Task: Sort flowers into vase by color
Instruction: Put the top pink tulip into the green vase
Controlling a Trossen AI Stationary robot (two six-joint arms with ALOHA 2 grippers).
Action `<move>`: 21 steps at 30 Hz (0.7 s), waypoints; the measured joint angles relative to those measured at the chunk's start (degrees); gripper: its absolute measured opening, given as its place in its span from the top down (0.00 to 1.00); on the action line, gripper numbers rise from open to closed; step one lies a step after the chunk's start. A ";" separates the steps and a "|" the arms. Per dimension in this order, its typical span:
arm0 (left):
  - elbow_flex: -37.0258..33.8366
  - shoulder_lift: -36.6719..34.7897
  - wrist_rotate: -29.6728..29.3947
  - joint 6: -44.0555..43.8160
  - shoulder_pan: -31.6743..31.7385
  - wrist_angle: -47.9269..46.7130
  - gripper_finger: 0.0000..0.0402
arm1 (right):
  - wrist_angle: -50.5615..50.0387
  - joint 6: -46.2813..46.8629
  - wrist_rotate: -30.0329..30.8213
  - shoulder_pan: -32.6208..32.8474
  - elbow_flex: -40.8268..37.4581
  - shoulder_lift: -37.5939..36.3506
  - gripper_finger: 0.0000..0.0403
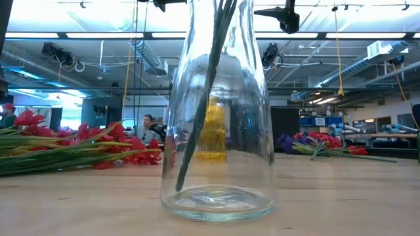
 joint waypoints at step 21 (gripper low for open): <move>-0.02 3.56 0.29 -11.50 -3.66 0.03 0.97 | 5.34 -5.12 3.11 1.24 0.00 0.98 0.58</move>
